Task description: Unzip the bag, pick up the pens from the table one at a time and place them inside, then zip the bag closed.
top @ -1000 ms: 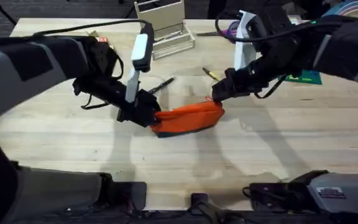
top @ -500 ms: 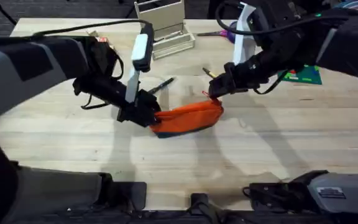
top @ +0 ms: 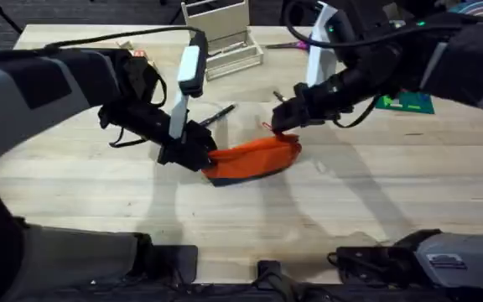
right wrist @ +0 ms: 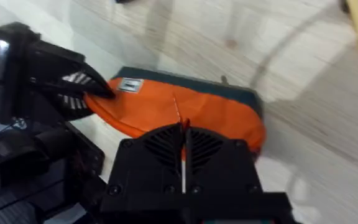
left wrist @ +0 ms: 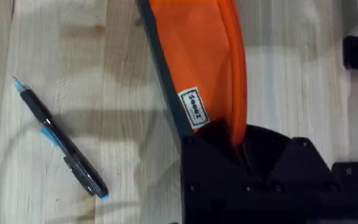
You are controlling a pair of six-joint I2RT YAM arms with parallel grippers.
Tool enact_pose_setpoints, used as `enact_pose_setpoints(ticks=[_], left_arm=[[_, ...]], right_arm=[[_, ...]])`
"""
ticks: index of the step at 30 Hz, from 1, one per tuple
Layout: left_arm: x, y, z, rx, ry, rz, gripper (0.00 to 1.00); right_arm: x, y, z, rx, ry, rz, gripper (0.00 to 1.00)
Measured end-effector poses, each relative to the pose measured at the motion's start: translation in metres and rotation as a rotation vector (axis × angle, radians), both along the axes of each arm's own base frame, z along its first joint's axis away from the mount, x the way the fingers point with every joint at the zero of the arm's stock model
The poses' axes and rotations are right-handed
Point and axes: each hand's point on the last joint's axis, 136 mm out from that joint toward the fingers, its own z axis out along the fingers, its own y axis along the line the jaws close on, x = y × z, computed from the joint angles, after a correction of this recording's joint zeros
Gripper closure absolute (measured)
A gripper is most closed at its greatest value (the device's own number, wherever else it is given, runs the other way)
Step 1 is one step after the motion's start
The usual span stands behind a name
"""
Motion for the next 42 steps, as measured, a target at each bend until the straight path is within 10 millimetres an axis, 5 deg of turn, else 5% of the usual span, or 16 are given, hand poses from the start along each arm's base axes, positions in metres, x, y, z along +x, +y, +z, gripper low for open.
enact_pose_setpoints(ticks=[13, 30, 42], left_arm=[[0.000, 0.000, 0.000, 0.002, -0.001, 0.000, 0.958], [0.000, 0.000, 0.000, 0.002, 0.001, 0.000, 0.958], [0.001, 0.003, -0.001, 0.011, 0.001, 0.006, 0.958]], right_arm=[[-0.010, 0.072, 0.021, 0.121, -0.062, 0.036, 0.969], [-0.028, 0.131, 0.019, 0.136, -0.106, -0.003, 0.969], [-0.032, 0.146, 0.012, 0.150, -0.077, -0.026, 0.970]])
